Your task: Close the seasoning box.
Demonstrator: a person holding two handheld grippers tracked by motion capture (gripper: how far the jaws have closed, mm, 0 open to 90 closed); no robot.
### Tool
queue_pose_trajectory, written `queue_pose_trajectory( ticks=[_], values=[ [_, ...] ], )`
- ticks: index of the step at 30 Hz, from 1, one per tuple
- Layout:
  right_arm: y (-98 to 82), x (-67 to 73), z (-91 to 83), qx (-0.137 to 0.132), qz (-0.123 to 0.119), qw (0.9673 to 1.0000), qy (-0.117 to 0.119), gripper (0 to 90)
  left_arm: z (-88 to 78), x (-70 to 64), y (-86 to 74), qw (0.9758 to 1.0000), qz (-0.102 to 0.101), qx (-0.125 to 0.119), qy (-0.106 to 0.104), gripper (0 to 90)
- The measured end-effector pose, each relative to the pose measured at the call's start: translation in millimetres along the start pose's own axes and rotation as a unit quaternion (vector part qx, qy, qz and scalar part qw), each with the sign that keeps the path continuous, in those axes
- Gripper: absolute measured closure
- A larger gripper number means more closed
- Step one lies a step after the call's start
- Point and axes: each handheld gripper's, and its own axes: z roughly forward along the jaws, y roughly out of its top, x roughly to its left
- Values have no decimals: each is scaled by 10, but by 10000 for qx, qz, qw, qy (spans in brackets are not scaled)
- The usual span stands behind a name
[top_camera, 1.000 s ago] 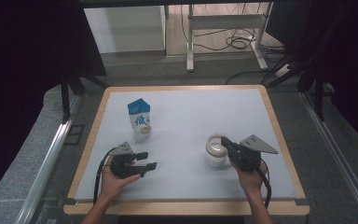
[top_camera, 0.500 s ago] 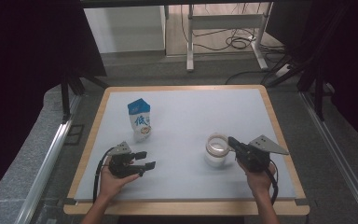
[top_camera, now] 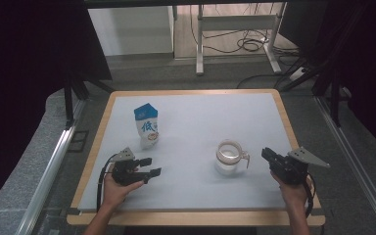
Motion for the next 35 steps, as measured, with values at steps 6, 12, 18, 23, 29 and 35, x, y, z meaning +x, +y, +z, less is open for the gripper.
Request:
queue_pose_trajectory(
  ticks=[6,12,18,23,29,35],
  values=[
    [-164,-114,98,433,-88,9990,-68,635,-11,29,-15,10000,-24,-2,46,350],
    [-273,-122,167,740,-265,9968,-135,546,-28,36,-16,10000,-50,-36,-5,349],
    [-334,-110,213,958,-359,9946,-173,515,-25,42,-22,10000,-52,-20,3,349],
    [-346,-102,218,980,-367,9944,-170,510,-22,46,-26,10000,-61,-18,7,349],
    [-346,-94,213,960,-369,9945,-174,503,-27,47,-27,10000,-70,-22,11,349],
    [-350,-98,217,956,-343,9947,-173,496,-46,62,-26,9999,-97,-54,34,349]
  ],
)
